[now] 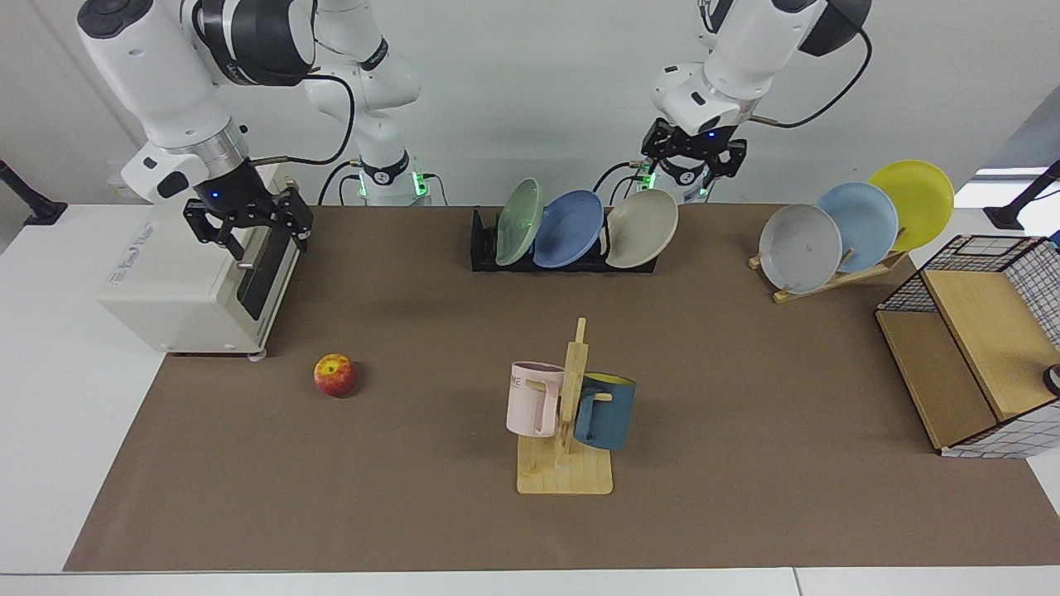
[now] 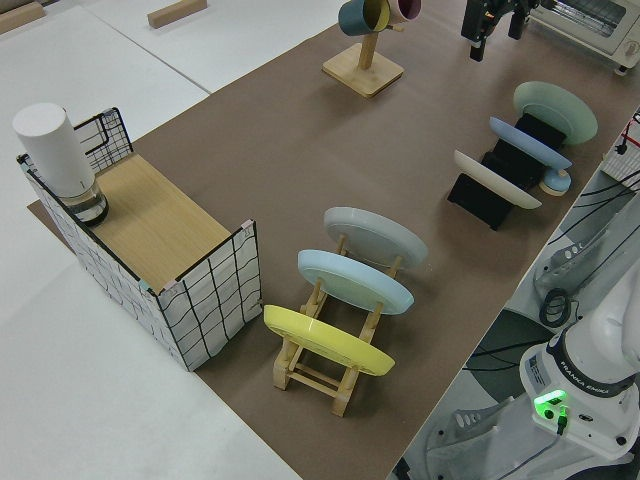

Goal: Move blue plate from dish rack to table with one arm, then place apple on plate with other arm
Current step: 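Reach the left gripper down to the blue plate in the rack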

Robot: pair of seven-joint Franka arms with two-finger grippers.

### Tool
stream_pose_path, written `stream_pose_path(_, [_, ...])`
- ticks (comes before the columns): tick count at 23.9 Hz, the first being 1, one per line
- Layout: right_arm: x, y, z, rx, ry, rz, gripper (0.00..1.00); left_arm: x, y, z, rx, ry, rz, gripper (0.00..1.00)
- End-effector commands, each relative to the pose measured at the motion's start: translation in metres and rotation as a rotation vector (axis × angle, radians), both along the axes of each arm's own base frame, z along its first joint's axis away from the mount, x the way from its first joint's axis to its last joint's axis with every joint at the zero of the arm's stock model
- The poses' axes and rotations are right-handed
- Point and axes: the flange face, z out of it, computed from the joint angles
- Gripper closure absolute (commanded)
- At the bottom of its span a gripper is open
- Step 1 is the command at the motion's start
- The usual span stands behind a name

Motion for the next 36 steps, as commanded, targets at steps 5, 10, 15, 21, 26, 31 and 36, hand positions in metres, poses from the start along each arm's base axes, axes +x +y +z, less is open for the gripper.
stream_pose_path(5, [0.000,0.001,0.000,-0.001,-0.014,-0.015,0.00,-0.068,-0.028,-0.064,-0.065,-0.033,0.035,0.00])
stream_pose_path(10, [0.000,0.001,0.000,-0.001,-0.014,-0.015,0.00,-0.086,-0.054,-0.113,-0.056,-0.006,0.008,0.00])
stream_pose_path(15, [0.000,0.001,0.000,-0.001,-0.014,-0.015,0.00,-0.088,-0.058,-0.129,-0.090,0.005,0.021,0.00])
stream_pose_path(21, [0.000,0.001,0.000,-0.001,-0.014,-0.015,0.00,-0.090,-0.064,-0.162,-0.108,-0.009,0.043,0.00])
stream_pose_path(26, [0.000,0.001,0.000,-0.001,-0.014,-0.015,0.00,-0.084,-0.064,-0.180,-0.116,-0.001,0.052,0.01])
stream_pose_path(31, [0.000,0.001,0.000,-0.001,-0.014,-0.015,0.00,-0.094,-0.075,-0.190,-0.097,-0.025,0.040,0.01])
stream_pose_path(36, [0.000,0.001,0.000,-0.001,-0.014,-0.015,0.00,-0.102,-0.081,-0.196,-0.095,-0.022,0.090,0.15])
